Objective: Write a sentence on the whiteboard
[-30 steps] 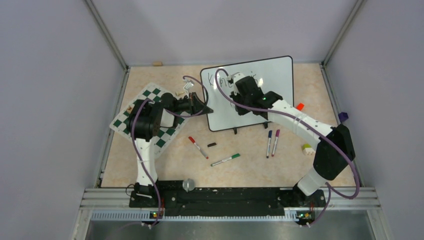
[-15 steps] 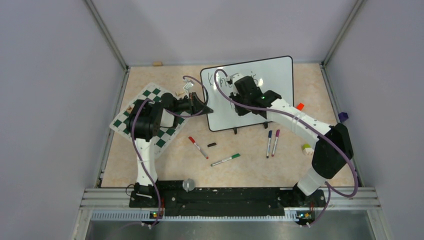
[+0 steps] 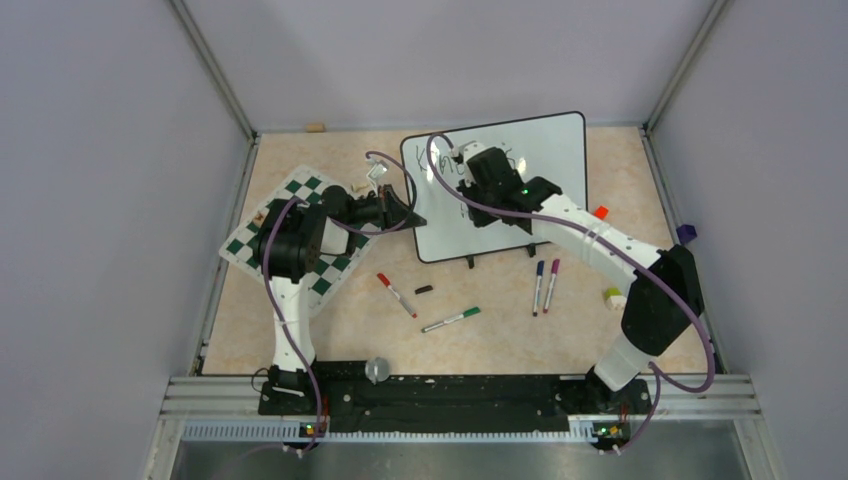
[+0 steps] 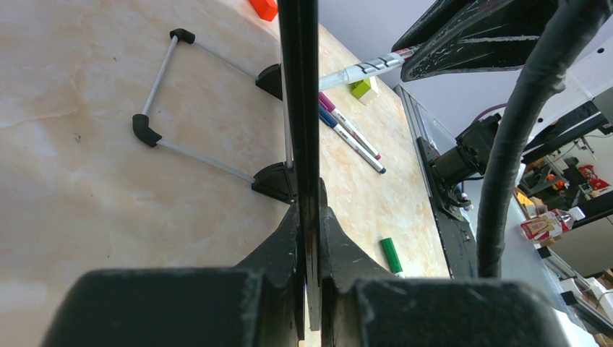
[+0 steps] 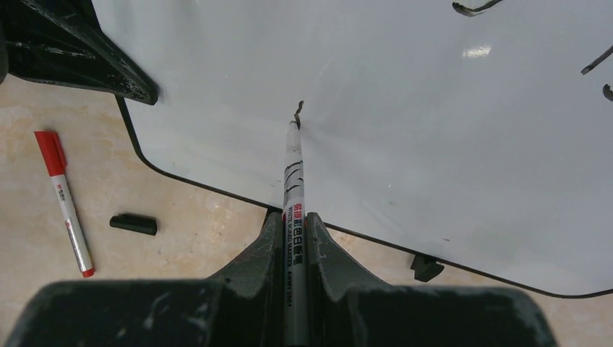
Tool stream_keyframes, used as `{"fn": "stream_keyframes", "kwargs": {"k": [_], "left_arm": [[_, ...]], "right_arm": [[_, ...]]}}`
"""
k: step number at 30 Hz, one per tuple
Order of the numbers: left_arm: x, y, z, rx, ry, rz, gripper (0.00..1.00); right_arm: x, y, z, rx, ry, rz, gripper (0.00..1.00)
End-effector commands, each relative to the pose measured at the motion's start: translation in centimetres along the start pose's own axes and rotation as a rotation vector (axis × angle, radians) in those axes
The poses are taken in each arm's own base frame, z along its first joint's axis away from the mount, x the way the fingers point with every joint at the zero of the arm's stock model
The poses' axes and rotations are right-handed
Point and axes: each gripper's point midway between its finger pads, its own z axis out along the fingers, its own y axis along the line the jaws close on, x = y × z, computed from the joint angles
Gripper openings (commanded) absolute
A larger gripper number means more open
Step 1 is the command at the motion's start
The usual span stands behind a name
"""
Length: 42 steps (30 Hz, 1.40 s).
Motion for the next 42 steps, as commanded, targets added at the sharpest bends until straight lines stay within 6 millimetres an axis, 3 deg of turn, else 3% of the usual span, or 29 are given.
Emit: {"fn": "stream_keyframes", "kwargs": {"k": [1,13,23,42], "left_arm": [[-1.9,-1.5,0.6,0.063,-0.012,0.245,0.0],[-1.8,-1.7,0.5,0.066,-0.007,0.249,0.0],[-1.7,-1.7,0.5,0.065,-0.007,0.252,0.0],[-1.6,-1.8,0.5,0.064,-0.007,0.244,0.0]], "right_arm": [[-3.6,-0.5,0.0,0.048,-0.105,0.012,0.0],[-4.0,-1.1,-0.3,0.087,-0.117,0.032,0.0],[-3.2,-2.3,-0.4,0.135,-0.095,0.055,0.0],[-1.2,-2.2,-0.4,0.132,-0.045,0.071,0.0]]}}
